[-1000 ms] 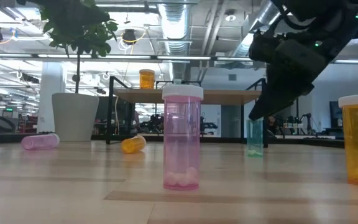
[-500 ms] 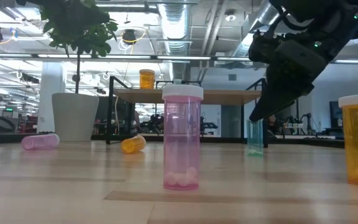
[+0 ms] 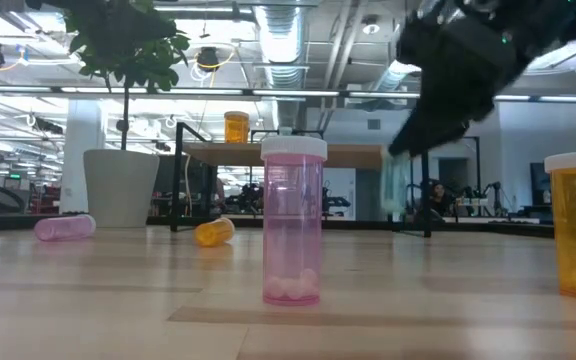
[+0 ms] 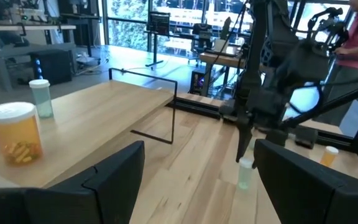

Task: Pick and place medicine bottles onto shelf by color
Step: Put the left green pill bottle on the shelf aligned with the other green pill bottle

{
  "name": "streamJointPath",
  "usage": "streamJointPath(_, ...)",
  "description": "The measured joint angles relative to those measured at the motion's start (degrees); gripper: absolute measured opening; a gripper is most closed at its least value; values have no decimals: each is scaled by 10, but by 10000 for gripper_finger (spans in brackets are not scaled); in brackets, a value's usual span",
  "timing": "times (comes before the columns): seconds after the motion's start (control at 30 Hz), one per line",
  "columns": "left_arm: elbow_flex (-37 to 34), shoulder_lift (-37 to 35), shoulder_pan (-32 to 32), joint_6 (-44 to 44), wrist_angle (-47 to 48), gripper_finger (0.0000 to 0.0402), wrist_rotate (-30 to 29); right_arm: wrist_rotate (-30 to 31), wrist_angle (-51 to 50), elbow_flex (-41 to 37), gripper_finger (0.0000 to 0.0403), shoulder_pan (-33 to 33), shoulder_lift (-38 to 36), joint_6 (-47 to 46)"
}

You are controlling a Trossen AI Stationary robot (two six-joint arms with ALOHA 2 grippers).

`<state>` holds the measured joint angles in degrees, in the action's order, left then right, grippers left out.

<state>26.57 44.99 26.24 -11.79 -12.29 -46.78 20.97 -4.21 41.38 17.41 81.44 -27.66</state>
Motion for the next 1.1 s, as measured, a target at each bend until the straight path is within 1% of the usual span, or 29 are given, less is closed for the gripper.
streamJointPath(0.13, 0, 0, 0, 0, 0, 290, -1, 0, -1, 28, 140, -11, -24, 43)
streamJointPath(0.27, 0, 0, 0, 1, 1, 290, -4, 1, 0, 70, 140, -41, -41, 94)
streamJointPath(0.5, 0, 0, 0, 1, 14, 290, -6, 0, 1, 165, 148, -113, -32, 181)
streamJointPath(0.67, 0, 0, 0, 0, 15, 290, -6, -1, -3, 218, 148, -174, -23, 207)
streamJointPath(0.87, 0, 0, 0, 0, 15, 290, -9, -56, -4, 263, 151, -250, -4, 217)
streamJointPath(0.9, 0, 0, -1, 0, 15, 290, -9, -69, 7, 274, 151, -260, 4, 217)
streamJointPath(1.1, 0, 0, -1, 0, 14, 290, -11, -116, -9, 328, 151, -317, 64, 222)
